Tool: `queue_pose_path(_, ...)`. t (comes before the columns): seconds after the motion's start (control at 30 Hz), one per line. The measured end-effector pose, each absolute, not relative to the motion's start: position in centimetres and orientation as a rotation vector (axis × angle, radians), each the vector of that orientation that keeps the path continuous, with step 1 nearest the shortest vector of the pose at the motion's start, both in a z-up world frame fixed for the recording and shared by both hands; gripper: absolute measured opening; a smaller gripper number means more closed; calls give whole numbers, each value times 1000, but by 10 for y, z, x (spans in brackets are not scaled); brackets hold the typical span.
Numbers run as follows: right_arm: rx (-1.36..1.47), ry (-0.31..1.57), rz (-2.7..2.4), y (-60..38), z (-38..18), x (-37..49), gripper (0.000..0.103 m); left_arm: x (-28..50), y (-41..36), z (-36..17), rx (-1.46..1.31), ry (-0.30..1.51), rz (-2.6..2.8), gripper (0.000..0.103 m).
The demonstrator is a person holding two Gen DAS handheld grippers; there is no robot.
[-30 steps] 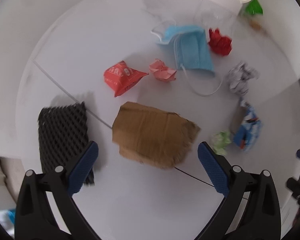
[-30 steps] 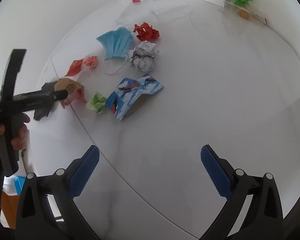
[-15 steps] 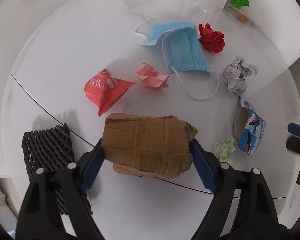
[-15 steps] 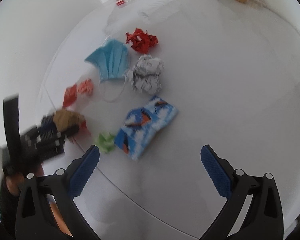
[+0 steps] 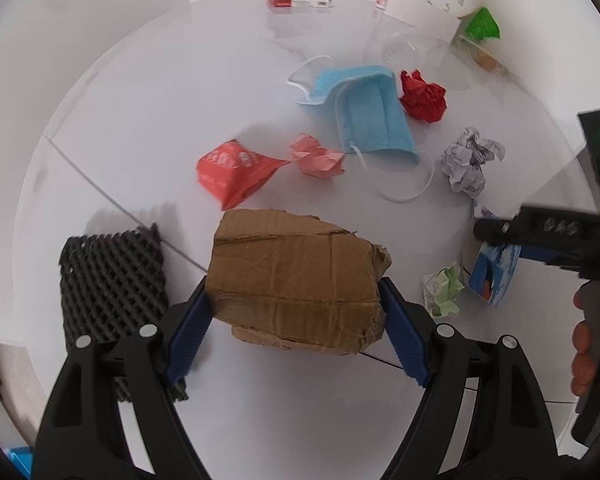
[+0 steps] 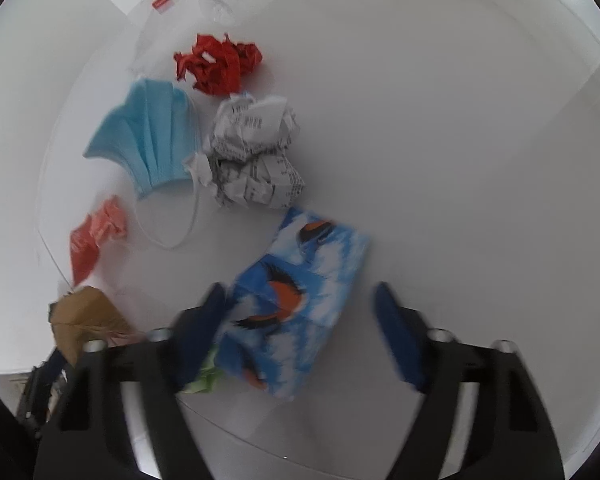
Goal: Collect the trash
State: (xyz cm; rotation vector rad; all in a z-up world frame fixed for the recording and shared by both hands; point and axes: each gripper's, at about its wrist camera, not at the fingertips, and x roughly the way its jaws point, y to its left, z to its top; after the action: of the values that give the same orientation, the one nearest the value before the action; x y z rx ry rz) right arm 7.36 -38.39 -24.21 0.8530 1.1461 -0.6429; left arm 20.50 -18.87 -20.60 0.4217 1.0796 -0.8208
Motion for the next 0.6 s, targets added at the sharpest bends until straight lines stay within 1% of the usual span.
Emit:
queue_pose_path(0.03,835,1141,-647,-382,-241,73,58,205,-186,-205,411,1078,-816,77)
queue_pose_path(0.13,791,1135,-645,-379,-236,68,55,204,-177,-200,390,1063,-808,77)
queue_pose_path(0.37,723,1117,-605,-371,-218,39,54,195,-158,-189,341,1059,-803,77)
queue_pose_path(0.6,577,1103,-455,-333,-181,10,54,166,-130,-171,295,1071,-789,77)
